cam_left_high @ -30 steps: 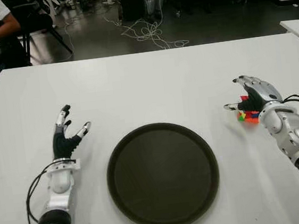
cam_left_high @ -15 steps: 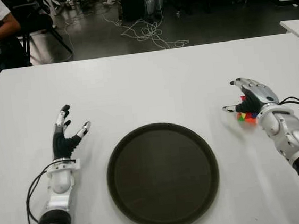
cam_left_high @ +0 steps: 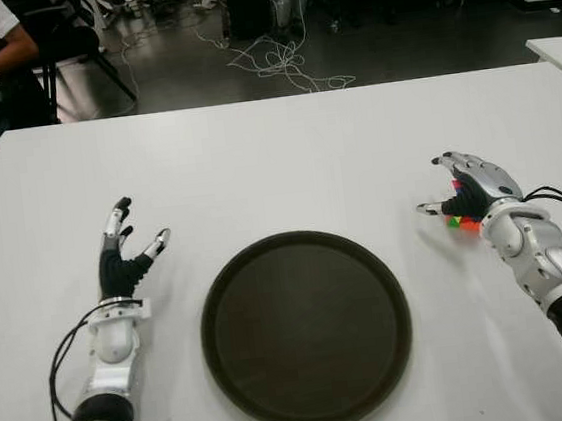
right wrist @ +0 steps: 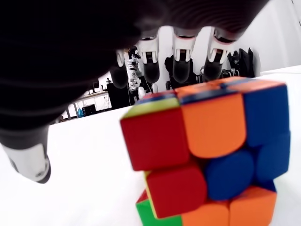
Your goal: Pick up the Rubik's Cube and put it in the plate
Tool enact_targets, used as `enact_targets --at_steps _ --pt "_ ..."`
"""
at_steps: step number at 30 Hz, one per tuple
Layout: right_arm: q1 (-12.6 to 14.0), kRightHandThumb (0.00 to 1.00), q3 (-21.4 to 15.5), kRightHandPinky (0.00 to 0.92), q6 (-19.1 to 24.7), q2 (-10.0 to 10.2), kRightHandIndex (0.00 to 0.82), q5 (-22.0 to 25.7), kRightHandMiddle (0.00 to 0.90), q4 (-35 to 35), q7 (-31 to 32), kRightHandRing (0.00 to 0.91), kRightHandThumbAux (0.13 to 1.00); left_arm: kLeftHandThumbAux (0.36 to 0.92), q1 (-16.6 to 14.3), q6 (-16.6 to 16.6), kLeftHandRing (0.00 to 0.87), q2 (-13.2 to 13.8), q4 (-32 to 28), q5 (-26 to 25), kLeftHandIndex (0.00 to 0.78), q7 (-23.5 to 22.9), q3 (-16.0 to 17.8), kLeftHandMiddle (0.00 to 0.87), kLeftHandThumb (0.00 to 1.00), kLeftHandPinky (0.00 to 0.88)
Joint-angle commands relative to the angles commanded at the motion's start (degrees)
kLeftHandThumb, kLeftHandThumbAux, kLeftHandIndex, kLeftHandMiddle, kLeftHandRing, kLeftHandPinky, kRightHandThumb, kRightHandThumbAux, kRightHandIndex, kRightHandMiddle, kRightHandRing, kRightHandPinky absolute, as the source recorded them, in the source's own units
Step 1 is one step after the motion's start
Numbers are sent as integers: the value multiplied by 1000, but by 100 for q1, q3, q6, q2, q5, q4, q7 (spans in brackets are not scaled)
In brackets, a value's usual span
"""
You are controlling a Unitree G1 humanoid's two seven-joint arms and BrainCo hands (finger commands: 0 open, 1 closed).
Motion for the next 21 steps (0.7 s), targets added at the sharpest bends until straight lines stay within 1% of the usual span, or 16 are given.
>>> enact_targets --at_steps 3,6,11,17,21 --pt "11 180 -28 3 22 -25 0 20 0 25 -26 0 530 693 -1 4 42 6 -3 16 22 15 -9 65 411 13" --pt "-34 182 -21 5 46 -24 0 19 0 131 -68 0 532 687 3 3 36 5 -7 3 24 -1 -9 62 411 9" --pt "-17 185 -10 62 96 -43 0 18 0 118 -93 0 538 674 7 -12 29 -1 -3 -13 24 -19 -9 59 410 1" --pt "39 187 -28 65 116 -40 0 54 0 67 -105 0 539 681 10 -37 30 10 -3 13 14 -6 -31 59 394 0" --pt "60 202 -64 67 145 -31 0 120 0 86 -91 0 537 689 9 -44 28 15 -1 9 15 -21 -40 57 404 0"
